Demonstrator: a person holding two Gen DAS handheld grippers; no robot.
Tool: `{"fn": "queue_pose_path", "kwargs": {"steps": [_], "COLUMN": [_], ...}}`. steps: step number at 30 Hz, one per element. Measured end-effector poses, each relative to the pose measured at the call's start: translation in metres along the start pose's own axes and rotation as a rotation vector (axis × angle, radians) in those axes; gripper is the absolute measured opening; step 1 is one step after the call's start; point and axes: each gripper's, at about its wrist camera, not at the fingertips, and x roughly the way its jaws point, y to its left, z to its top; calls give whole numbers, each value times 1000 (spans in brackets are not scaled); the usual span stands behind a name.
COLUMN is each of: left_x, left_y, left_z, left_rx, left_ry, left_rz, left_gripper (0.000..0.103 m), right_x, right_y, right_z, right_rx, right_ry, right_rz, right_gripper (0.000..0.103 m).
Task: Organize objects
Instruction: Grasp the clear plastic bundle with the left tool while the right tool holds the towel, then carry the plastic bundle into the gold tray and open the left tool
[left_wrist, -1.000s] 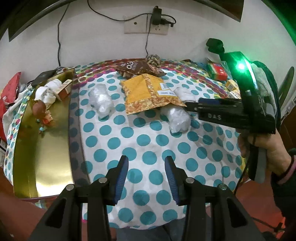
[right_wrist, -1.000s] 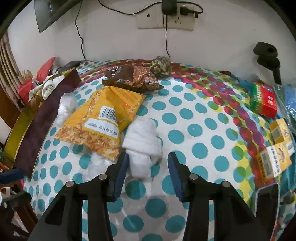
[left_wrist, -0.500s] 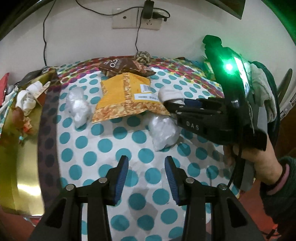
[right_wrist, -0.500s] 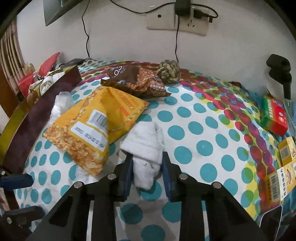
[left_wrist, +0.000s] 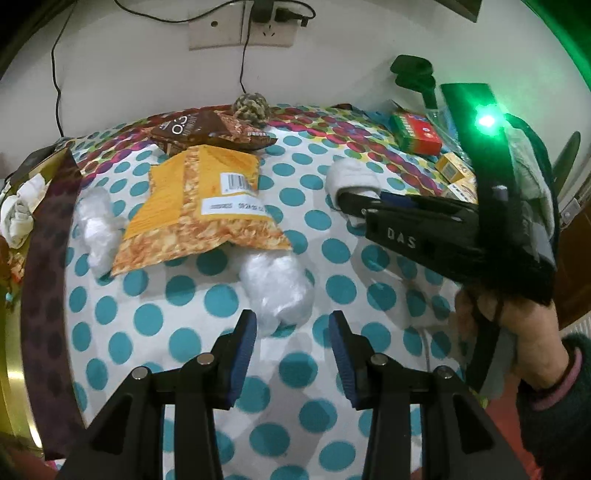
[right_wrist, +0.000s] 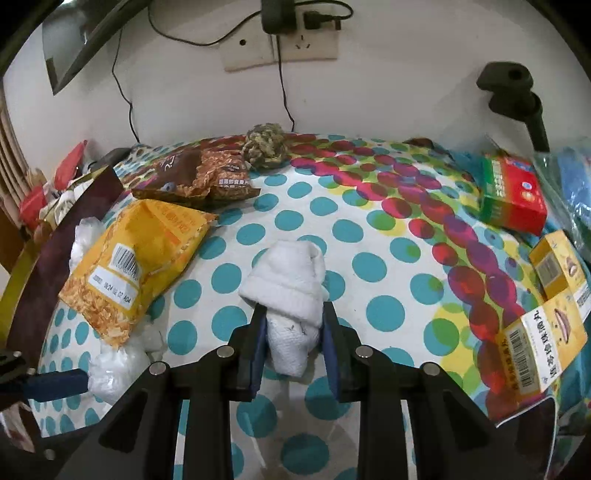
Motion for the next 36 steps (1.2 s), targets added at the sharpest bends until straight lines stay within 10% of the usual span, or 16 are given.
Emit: {"fn": "queue_pose_path", "kwargs": {"steps": [36], "left_x": [-7], "left_y": [1], "left_z": [0], "left_rx": [21], "left_ry": [-112], "left_rz": [113], "left_gripper": [36], "right_x": [1], "right_y": [6], "right_z": [2], "right_rx": [-30], "right_ry": [12], "right_rz": [-23], "right_gripper": [26]}}
